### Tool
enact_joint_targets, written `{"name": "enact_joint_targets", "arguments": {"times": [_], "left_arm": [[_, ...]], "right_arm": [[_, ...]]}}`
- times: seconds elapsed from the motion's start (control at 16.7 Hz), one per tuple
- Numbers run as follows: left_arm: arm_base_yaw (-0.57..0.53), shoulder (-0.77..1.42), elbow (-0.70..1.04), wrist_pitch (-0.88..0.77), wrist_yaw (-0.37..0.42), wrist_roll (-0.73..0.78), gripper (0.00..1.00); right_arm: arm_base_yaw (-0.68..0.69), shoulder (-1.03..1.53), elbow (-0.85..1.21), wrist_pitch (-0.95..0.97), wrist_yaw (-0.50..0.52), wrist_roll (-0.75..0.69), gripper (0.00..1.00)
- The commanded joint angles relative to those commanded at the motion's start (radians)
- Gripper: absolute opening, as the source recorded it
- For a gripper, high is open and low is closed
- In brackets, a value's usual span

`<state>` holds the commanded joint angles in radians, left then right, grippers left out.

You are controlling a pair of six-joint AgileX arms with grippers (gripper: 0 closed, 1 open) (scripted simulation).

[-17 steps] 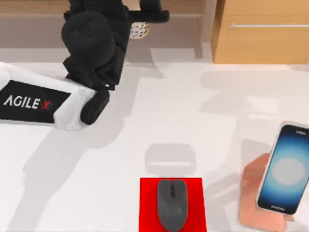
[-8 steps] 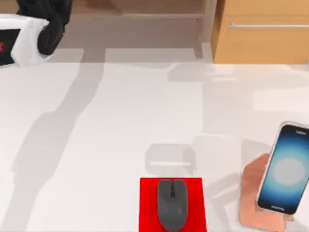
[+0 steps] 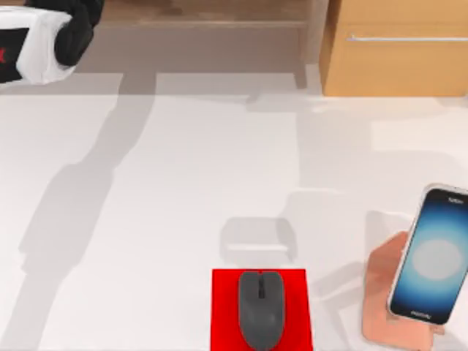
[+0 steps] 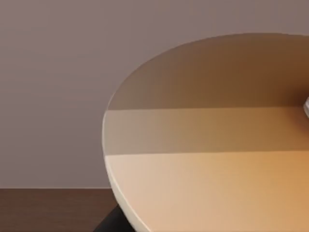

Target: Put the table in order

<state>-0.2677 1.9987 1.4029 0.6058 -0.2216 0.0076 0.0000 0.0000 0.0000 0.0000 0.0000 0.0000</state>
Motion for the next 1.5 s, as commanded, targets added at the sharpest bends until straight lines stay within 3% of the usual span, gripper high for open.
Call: {"name": "enact_joint_targets", "arguments": {"times": [0.78, 1.5], "left_arm": [[0.000, 0.000, 0.000, 0.000, 0.000, 0.000, 0.00], [0.000, 0.000, 0.000, 0.000, 0.000, 0.000, 0.90]], "right_arm": [[0.000, 0.000, 0.000, 0.000, 0.000, 0.000, 1.00], [0.000, 0.000, 0.000, 0.000, 0.000, 0.000, 1.00]]}}
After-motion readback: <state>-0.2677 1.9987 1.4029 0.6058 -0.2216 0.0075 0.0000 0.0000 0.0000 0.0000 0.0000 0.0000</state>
